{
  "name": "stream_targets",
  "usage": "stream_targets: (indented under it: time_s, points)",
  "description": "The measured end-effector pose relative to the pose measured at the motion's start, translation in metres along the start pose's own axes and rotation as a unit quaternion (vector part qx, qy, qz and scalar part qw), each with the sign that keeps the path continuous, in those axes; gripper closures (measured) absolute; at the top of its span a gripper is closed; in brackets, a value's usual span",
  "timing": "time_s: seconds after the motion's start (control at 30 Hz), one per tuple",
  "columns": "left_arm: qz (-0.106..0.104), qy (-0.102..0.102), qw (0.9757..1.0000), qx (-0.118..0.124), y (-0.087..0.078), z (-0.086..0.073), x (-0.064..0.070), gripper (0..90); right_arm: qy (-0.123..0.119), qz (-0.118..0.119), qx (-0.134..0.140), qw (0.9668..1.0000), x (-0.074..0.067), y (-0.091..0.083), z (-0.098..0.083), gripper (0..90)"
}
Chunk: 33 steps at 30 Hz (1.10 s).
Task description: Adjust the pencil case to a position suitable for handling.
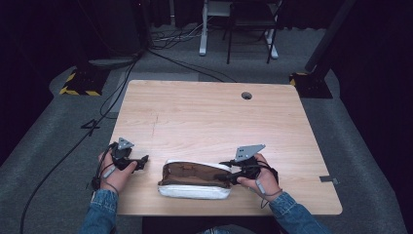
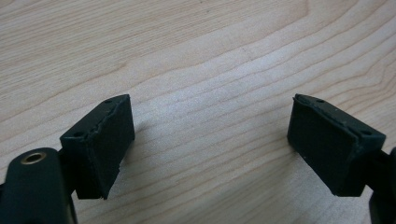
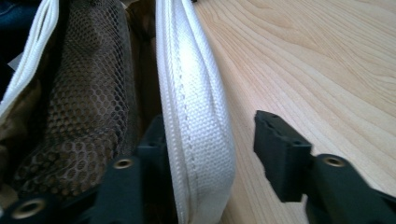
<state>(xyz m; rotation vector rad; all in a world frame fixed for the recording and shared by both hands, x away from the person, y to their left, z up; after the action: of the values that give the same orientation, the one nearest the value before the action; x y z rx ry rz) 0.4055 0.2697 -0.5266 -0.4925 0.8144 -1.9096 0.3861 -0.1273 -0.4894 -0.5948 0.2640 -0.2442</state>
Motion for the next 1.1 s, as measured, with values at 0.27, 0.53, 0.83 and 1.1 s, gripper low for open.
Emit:
stream_targets:
  time_s: [0.27, 0.53, 0.83, 1.1]
  points:
    - [0.001, 0.002, 1.0, 0.0, 0.0, 0.0, 0.0, 15.1, 0.005, -0.011, 0.015, 0.9998, -0.003, -0.006, 0.007, 34.5]
    - [-0.003, 0.003, 1.0, 0.001, -0.001, -0.001, 0.002, 15.1, -0.005, -0.043, 0.031, 0.9986, -0.013, -0.022, 0.021, 34.0]
    - [-0.004, 0.004, 1.0, 0.001, -0.001, -0.001, 0.002, 15.1, -0.003, -0.064, 0.047, 0.9969, -0.019, -0.044, 0.03, 34.0]
    - [-0.006, 0.009, 0.9999, 0.001, 0.0, 0.0, 0.0, 15.0, 0.017, -0.116, 0.043, 0.9922, -0.017, -0.073, 0.025, 34.4]
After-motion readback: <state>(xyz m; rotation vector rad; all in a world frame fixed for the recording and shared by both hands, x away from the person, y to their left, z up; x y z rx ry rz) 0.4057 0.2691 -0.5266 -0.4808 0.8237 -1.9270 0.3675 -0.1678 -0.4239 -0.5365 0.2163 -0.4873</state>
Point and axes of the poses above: each handheld gripper's, and its own axes: y roughly forward along the jaws, z roughly out of its top, x roughly to its right, the point moved 3 cm from there along y, roughly forward along the jaws, and after that the axes turned 3 degrees about y, right-handed, at the moved point
